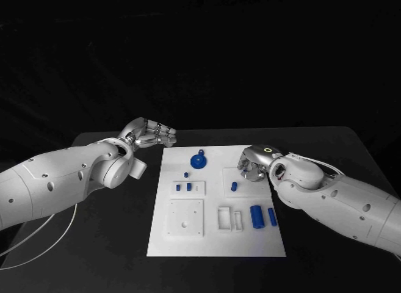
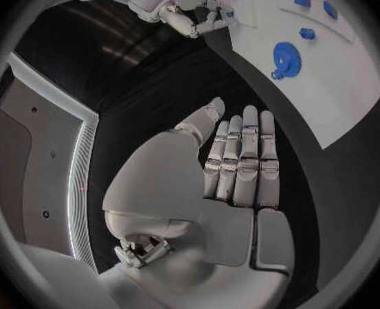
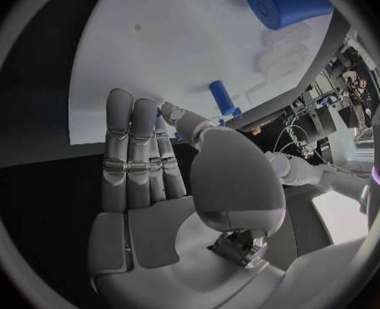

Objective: Assemble the parts on the task board

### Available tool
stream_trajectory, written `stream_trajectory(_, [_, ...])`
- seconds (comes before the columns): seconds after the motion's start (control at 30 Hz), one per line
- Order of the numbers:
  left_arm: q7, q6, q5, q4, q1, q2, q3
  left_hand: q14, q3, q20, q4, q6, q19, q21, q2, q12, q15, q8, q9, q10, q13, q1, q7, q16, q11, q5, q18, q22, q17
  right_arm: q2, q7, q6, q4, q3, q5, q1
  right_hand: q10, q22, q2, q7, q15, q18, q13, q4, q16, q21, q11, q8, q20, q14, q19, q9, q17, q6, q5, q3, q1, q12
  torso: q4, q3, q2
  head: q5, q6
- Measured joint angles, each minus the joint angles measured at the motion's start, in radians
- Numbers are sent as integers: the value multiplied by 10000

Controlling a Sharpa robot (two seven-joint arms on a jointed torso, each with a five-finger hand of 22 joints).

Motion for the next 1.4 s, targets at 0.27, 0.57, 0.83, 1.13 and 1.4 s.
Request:
stream_trajectory(0.27, [-21, 67, 0, -19, 0, 8, -1, 0, -14, 0, -14, 0, 0, 0, 0, 0, 0, 0, 0, -45, 0, 1, 0, 0, 27, 0, 1, 0, 0, 24, -20, 63, -28, 0, -188, 3, 594, 486, 201, -134, -156, -151, 1, -540, 24, 242, -106, 47, -225, -45, -148, 20, 64, 618, 241, -10, 178, -4, 1, -1, -7, -34, -33])
stream_trajectory(0.57, [-49, 131, -3, -27, 0, -2, -1, -38, -55, 3, -55, 0, -4, 0, -1, 0, 38, 0, -1, -155, 0, 1, 0, 0, 62, 0, 1, -119, -1, 6, -92, 0, -18, -21, -404, -11, -574, 883, -109, 85, -99, -46, 61, -615, 25, 203, 175, 47, -153, -137, -367, -12, 72, -256, 211, 175, -310, 77, 2, -5, -12, -43, -21])
stream_trajectory(0.83, [-85, 172, -6, -37, 2, -3, -1, -73, -91, 37, -20, 0, -38, 0, -1, 0, 72, 0, -1, -213, 0, 1, 0, 0, 72, 0, 0, -265, -1, -51, -177, -127, -25, -40, -427, -46, -1313, 887, -517, 154, 91, 187, -7, -306, 23, -184, 369, 47, 134, -139, -265, -11, -66, -567, 86, -240, -267, -1, 6, -8, -11, -58, 9])
stream_trajectory(1.13, [-112, 196, -9, -84, 2, -10, -1, -73, -91, 37, -20, 0, -37, 1, -2, 0, 72, 0, -2, -213, 0, 2, 0, 0, 72, -1, 1, -424, -2, -131, -236, -198, 67, -46, -429, -90, -932, 1203, -477, 121, 90, 225, -23, -205, 23, -240, 261, 47, 92, -138, -189, -10, -28, -413, 85, 170, -227, -49, 2, -5, -10, -58, 10])
stream_trajectory(1.4, [-125, 208, -10, -95, 2, -12, -1, -73, -91, 37, -20, 0, -38, 1, -5, 0, 72, 0, -2, -213, 0, 5, 0, 0, 72, 0, 1, -440, -2, -152, -272, -267, 143, -35, -450, -108, -178, 1463, -305, -28, 45, 223, -7, -152, 128, -239, 52, 47, 39, -95, -99, 2, 59, 97, -129, 282, -55, 20, 5, -2, -8, -63, -2])
